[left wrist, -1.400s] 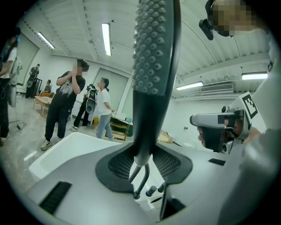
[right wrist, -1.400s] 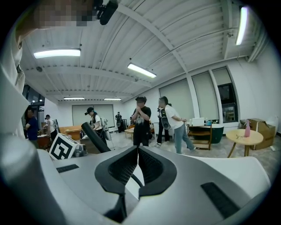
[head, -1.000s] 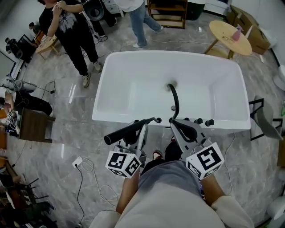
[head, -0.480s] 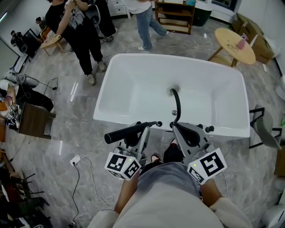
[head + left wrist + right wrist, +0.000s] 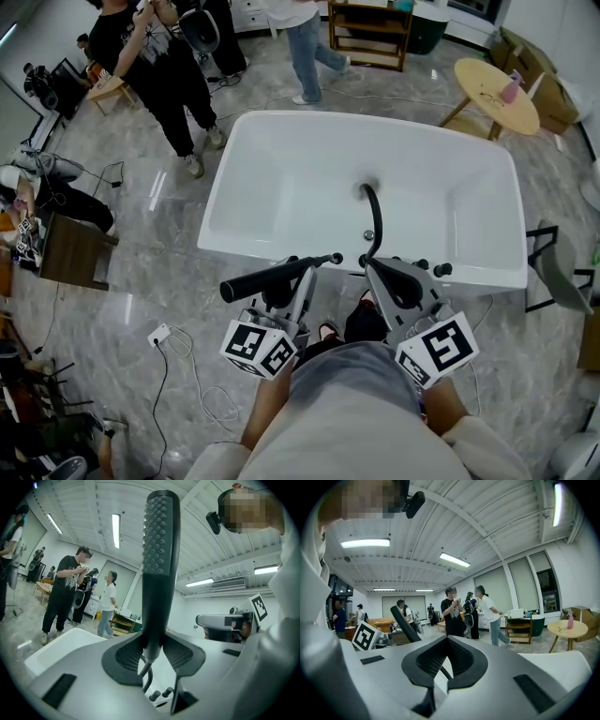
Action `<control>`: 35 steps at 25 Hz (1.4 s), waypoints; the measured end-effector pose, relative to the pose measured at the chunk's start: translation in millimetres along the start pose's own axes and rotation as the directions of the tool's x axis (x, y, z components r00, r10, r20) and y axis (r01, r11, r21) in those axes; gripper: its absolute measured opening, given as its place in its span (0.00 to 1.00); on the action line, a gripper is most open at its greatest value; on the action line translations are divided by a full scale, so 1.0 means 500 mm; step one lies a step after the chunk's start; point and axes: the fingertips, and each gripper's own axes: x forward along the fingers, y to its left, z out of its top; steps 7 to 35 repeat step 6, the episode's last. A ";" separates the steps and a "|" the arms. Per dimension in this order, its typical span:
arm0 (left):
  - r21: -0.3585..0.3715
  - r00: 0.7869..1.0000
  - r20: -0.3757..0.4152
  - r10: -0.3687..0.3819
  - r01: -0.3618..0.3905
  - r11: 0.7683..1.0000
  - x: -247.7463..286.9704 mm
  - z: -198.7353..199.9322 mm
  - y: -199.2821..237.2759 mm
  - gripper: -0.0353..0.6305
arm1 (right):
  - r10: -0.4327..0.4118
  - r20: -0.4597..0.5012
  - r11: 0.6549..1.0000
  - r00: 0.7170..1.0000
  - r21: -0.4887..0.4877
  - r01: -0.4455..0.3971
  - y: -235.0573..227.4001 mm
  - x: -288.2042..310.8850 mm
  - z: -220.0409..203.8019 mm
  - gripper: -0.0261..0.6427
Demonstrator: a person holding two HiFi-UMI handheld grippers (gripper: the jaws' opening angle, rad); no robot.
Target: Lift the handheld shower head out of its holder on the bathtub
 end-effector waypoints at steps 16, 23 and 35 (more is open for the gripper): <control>0.000 1.000 -0.001 -0.011 0.011 1.000 -0.017 0.002 -0.001 0.26 | -0.018 -0.006 1.000 1.000 -0.001 0.018 0.011 -0.006 -0.004 0.07; 0.000 1.000 -0.001 -0.011 0.011 1.000 -0.017 0.002 -0.001 0.26 | -0.018 -0.006 1.000 1.000 -0.001 0.018 0.011 -0.006 -0.004 0.07; 0.000 1.000 -0.001 -0.011 0.011 1.000 -0.017 0.002 -0.001 0.26 | -0.018 -0.006 1.000 1.000 -0.001 0.018 0.011 -0.006 -0.004 0.07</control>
